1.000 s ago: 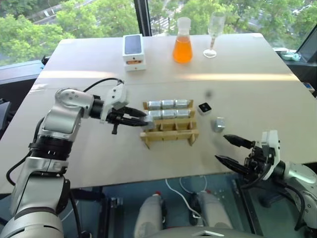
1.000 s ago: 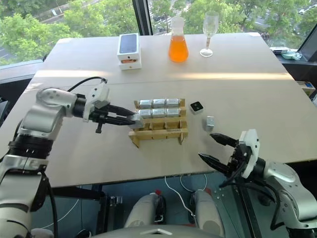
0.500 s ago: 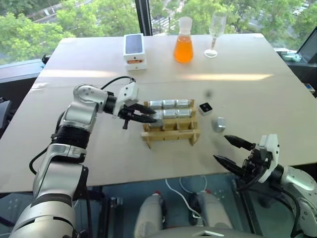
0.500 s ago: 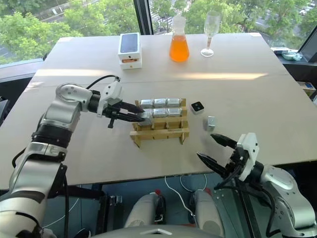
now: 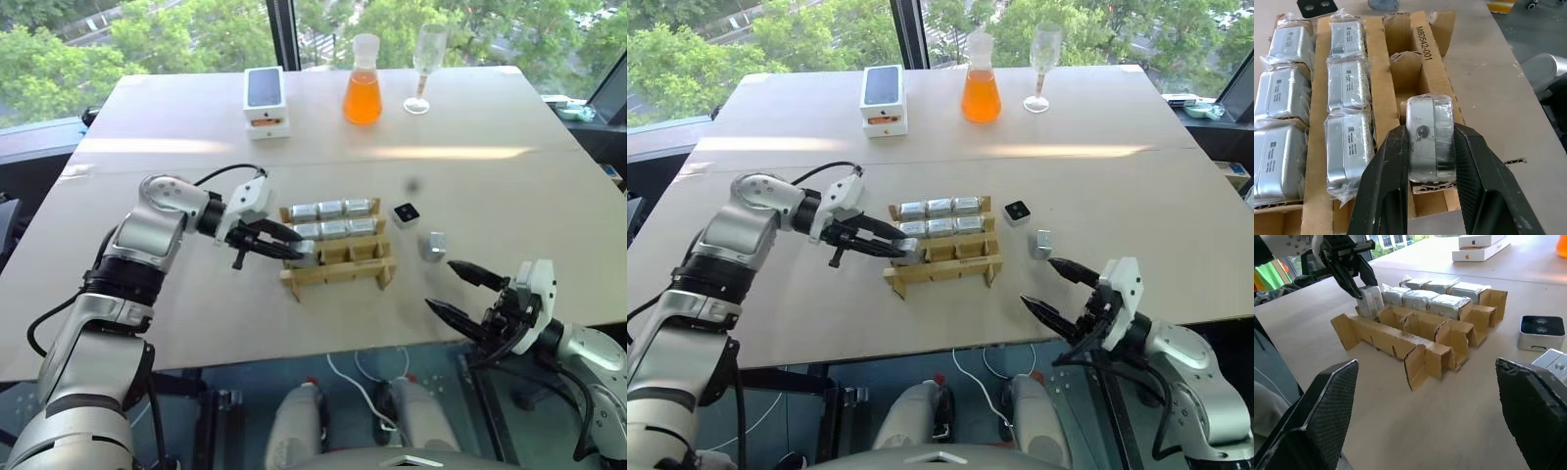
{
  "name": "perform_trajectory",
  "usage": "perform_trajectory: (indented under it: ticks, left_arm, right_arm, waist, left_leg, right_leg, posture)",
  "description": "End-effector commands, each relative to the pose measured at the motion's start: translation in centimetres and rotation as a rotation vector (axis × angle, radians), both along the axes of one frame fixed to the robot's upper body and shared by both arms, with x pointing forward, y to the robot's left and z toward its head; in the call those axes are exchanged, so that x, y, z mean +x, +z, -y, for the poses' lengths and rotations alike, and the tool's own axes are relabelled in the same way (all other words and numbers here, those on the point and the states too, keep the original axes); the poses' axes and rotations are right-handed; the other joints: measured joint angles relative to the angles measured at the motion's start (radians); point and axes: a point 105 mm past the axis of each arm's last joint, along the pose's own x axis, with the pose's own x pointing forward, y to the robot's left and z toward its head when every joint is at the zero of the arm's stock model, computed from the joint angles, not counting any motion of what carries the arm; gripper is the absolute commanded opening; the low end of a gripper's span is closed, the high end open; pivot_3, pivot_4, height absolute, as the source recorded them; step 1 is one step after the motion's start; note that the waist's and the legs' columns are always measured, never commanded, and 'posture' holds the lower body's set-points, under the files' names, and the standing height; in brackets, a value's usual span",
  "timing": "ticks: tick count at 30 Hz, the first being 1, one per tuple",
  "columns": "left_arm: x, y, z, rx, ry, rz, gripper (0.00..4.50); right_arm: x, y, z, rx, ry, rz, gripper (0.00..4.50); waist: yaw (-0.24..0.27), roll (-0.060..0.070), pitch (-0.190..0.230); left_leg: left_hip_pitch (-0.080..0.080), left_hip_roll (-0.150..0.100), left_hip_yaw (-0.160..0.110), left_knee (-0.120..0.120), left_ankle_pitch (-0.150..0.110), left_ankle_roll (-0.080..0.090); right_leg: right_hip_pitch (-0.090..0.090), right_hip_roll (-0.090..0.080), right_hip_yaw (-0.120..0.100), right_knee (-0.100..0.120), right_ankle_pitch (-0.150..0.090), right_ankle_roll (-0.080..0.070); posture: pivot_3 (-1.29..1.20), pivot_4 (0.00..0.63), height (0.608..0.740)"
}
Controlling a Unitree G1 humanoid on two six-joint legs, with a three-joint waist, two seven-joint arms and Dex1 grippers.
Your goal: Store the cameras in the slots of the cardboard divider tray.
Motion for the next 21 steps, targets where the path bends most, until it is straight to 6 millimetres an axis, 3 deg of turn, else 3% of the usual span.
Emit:
perform_trajectory:
  ticks: [1,3,5,8,10,12,16,21]
  left_arm:
    - [0.4,-0.8,-0.1,0.034,0.031,0.021,0.70]
    - [0.6,-0.8,-0.1,0.034,0.047,0.028,0.70]
    - [0.5,-0.6,0.1,0.019,0.045,0.020,1.70]
    - [0.7,-0.4,0.2,0.010,0.056,0.026,2.68]
    - [0.7,0.0,0.2,-0.017,0.070,0.023,3.72]
    - [0.2,0.3,0.1,-0.034,0.059,0.003,4.40]
    - [-0.7,2.3,0.4,-0.133,0.053,0.005,4.40]
    - [-3.2,5.6,0.7,-0.342,0.063,-0.001,4.40]
  right_arm:
    - [0.0,0.9,0.0,0.003,-0.003,0.044,4.42]
    - [0.0,0.9,0.0,0.004,-0.006,0.045,4.42]
    - [0.0,0.8,0.0,0.004,-0.012,0.045,4.50]
    - [0.1,0.7,-0.1,-0.004,-0.014,0.047,4.50]
    - [0.3,0.7,-0.1,-0.005,-0.022,0.048,4.50]
    - [0.6,0.6,0.1,-0.015,-0.049,0.042,4.50]
    - [2.0,0.4,0.5,-0.068,-0.163,0.045,4.50]
    - [4.4,-0.5,1.0,-0.061,-0.464,0.012,4.50]
  waist:
    - [0.000,0.000,0.000]
    - [0.001,0.000,0.000]
    - [0.001,0.000,0.000]
    - [0.000,0.000,0.000]
    - [0.000,0.000,0.000]
    - [0.000,0.000,0.000]
    - [-0.001,0.000,0.000]
    - [-0.005,0.000,0.000]
  left_leg:
    - [0.000,0.000,0.000,0.000,0.000,0.000]
    - [0.000,0.000,0.000,0.000,0.000,0.000]
    - [0.001,0.000,0.000,0.000,0.000,0.000]
    - [0.000,0.000,0.000,0.000,0.000,0.000]
    - [0.000,0.000,0.000,0.000,0.000,0.000]
    - [0.000,0.000,-0.001,0.000,0.000,0.000]
    - [0.000,0.000,-0.001,0.000,0.000,0.000]
    - [-0.001,0.001,-0.001,0.000,0.003,-0.005]
  right_leg:
    - [0.000,0.000,0.000,0.000,0.000,0.000]
    - [0.000,0.000,0.000,0.000,0.000,0.000]
    - [0.001,0.000,-0.001,0.000,0.000,0.000]
    - [0.001,0.000,-0.001,0.000,0.000,0.000]
    - [0.001,0.000,0.000,0.000,0.000,0.000]
    - [0.001,0.000,-0.001,0.000,0.000,0.000]
    - [0.001,0.000,-0.001,0.000,0.000,0.000]
    - [-0.001,-0.003,0.000,0.001,0.000,0.000]
  posture:
    - [0.00,0.150,0.740]
    - [0.00,0.150,0.740]
    - [0.00,0.150,0.740]
    - [0.00,0.150,0.740]
    - [0.00,0.150,0.740]
    - [0.00,0.150,0.740]
    - [0.00,0.150,0.740]
    - [0.00,0.150,0.740]
